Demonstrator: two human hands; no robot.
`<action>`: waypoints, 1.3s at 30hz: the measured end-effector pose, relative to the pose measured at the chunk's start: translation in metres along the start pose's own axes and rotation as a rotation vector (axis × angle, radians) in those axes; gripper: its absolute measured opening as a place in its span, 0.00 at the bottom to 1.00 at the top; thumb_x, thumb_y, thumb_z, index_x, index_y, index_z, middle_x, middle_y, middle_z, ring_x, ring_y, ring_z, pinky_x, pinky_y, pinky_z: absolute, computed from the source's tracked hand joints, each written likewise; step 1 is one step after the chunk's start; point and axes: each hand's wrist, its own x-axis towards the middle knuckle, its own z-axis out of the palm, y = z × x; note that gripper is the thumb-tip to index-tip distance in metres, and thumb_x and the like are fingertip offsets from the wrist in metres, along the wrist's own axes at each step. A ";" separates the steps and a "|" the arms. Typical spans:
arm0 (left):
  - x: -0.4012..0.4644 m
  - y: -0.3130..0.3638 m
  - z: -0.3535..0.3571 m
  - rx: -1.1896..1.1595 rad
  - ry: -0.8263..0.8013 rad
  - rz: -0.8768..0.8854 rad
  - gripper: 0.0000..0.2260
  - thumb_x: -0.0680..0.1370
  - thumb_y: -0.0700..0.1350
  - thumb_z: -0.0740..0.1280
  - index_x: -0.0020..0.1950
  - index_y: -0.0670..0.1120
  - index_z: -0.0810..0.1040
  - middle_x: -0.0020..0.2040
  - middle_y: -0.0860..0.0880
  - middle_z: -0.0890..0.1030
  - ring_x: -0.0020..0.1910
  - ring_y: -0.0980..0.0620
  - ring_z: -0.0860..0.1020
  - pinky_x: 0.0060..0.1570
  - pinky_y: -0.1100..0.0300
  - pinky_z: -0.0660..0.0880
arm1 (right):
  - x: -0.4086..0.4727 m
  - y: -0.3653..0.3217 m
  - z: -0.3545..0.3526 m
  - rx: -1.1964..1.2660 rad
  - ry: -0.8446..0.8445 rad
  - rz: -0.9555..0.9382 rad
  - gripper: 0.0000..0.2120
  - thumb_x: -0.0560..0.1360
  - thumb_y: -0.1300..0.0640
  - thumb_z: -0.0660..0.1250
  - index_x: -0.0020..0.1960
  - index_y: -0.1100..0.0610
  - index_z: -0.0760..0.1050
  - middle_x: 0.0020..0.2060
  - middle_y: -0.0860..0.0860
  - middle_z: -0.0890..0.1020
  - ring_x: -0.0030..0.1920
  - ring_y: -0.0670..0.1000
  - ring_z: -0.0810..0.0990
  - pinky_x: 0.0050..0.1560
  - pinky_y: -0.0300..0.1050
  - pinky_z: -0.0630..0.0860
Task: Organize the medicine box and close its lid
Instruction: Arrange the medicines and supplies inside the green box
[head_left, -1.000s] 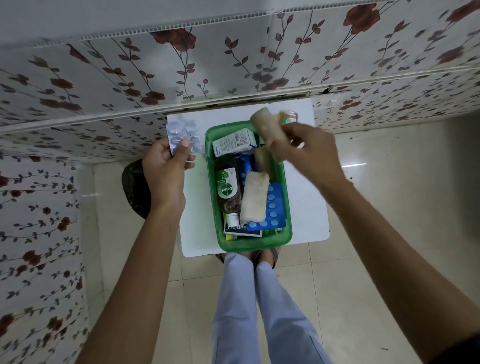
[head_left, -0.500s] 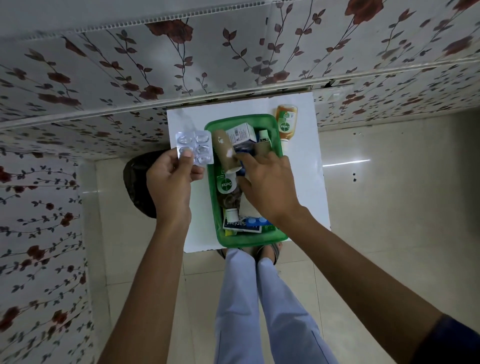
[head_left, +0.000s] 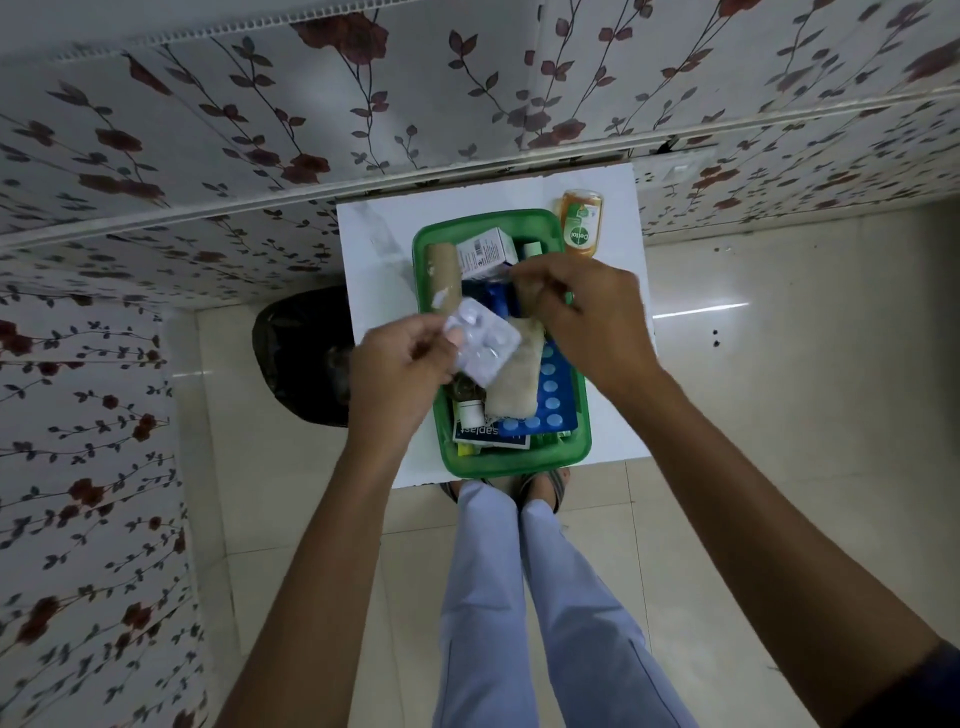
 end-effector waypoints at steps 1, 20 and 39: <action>-0.005 -0.001 0.004 0.104 -0.087 0.046 0.06 0.74 0.42 0.68 0.49 0.49 0.82 0.36 0.52 0.83 0.32 0.60 0.78 0.40 0.62 0.77 | -0.005 0.004 -0.005 0.019 0.012 0.018 0.13 0.75 0.63 0.61 0.54 0.55 0.80 0.50 0.53 0.84 0.44 0.49 0.79 0.39 0.26 0.68; 0.018 0.002 0.013 0.271 0.260 0.250 0.13 0.75 0.42 0.65 0.58 0.41 0.76 0.53 0.41 0.79 0.49 0.43 0.76 0.48 0.49 0.75 | 0.083 0.072 0.027 -0.311 0.043 0.265 0.21 0.73 0.55 0.64 0.64 0.56 0.64 0.56 0.65 0.73 0.53 0.62 0.73 0.45 0.46 0.69; 0.016 -0.027 0.020 0.313 0.108 0.013 0.14 0.80 0.40 0.56 0.64 0.43 0.71 0.40 0.47 0.75 0.33 0.51 0.71 0.31 0.61 0.59 | -0.004 -0.009 0.020 0.069 0.028 0.193 0.14 0.73 0.66 0.63 0.53 0.50 0.73 0.52 0.55 0.70 0.39 0.45 0.72 0.39 0.32 0.72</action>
